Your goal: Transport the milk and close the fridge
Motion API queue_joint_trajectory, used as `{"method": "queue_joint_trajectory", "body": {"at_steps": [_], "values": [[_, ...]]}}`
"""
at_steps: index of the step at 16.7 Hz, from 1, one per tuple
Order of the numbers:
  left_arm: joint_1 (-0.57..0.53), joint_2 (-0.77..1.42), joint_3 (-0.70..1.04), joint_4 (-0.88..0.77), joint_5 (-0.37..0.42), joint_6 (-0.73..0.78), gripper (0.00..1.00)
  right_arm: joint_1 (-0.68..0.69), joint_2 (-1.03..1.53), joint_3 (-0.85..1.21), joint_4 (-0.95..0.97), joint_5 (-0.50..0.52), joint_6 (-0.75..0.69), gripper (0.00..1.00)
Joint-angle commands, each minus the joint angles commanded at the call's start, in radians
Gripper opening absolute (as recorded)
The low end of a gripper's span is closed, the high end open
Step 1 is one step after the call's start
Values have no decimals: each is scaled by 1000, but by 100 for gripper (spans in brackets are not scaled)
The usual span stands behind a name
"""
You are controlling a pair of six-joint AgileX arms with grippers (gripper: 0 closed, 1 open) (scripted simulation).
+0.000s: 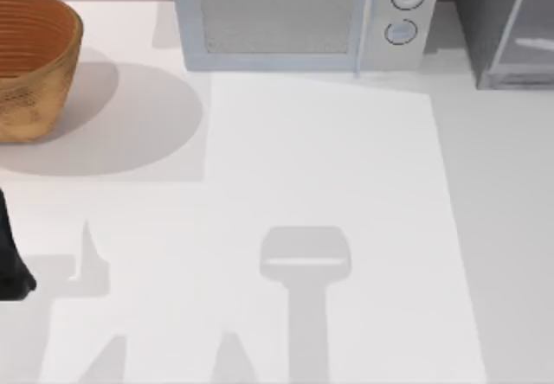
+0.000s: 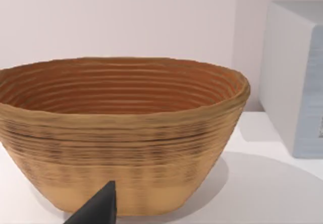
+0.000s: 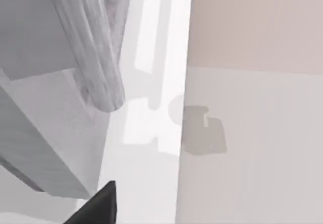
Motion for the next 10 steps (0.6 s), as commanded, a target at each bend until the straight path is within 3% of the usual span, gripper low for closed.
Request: {"method": "queue_joint_trajectory", "body": {"at_steps": [6,10], "values": [[0,0,0,0,0,0,100,316,2,-11,415,83,509,100],[0,0,0,0,0,0,100,449,-7,-32,633,130,760,100]]}}
